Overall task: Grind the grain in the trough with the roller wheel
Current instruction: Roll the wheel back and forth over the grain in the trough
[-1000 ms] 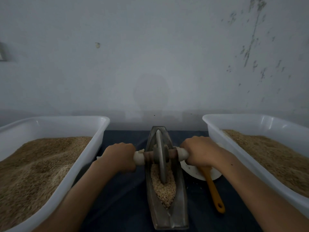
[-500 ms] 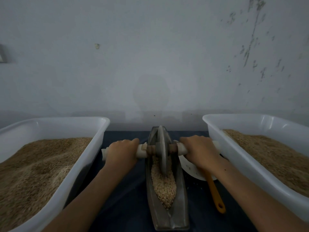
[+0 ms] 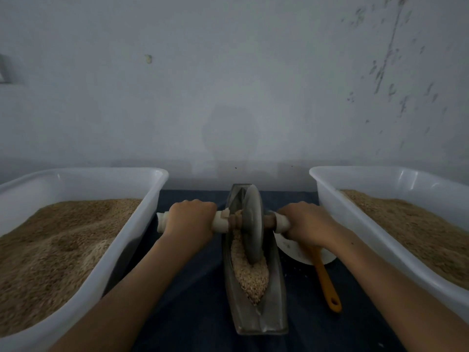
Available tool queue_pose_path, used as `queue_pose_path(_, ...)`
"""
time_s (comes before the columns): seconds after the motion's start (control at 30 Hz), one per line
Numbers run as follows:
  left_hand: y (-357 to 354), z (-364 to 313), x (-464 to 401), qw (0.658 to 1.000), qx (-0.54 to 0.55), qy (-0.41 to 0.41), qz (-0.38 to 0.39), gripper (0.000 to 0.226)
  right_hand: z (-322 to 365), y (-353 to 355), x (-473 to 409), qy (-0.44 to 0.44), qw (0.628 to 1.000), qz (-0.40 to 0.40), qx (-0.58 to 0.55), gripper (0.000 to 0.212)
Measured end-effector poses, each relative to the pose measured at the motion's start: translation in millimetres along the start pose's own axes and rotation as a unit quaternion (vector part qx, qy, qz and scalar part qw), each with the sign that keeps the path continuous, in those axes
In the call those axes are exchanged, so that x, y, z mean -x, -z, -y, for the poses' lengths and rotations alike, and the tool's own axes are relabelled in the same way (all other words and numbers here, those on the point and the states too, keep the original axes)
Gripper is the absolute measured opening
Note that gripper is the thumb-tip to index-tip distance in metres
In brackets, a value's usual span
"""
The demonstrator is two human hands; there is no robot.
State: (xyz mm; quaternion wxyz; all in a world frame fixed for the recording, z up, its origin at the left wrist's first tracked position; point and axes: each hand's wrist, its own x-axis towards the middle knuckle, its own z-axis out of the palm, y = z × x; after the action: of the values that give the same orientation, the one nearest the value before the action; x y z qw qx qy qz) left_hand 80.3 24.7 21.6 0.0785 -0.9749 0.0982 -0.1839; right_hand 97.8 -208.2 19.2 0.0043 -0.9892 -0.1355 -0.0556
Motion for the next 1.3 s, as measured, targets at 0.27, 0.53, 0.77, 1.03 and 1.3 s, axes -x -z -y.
queue_pose_path(0.27, -1.2, -1.9, 2.1, 1.000, -0.003, 0.016, -0.008, 0.017, 0.8, -9.0, 0.0, 0.006, 0.996, -0.086, 0.009, 0.007)
queue_pose_path(0.53, 7.0, 9.3, -1.6, 0.986, 0.042, 0.003, 0.162, 0.035, 8.2, 18.9, 6.7, 0.029, 0.996, 0.079, 0.030, 0.013)
queue_pose_path(0.77, -3.3, 1.9, -0.5, 0.998, 0.036, 0.026, 0.037, 0.013, 9.0, 4.2, 6.2, 0.015, 0.998, -0.053, 0.038, 0.004)
queue_pose_path(1.03, -2.4, 2.4, 2.2, 0.998, 0.050, 0.026, 0.030, 0.011, 8.1, 4.0, 3.9, 0.028, 0.995, -0.079, 0.057, 0.014)
queue_pose_path(1.3, 10.8, 1.7, 1.8, 0.995, 0.004, -0.010, 0.099, 0.022, 5.0, 19.5, 7.1, 0.003, 0.991, 0.130, -0.028, 0.023)
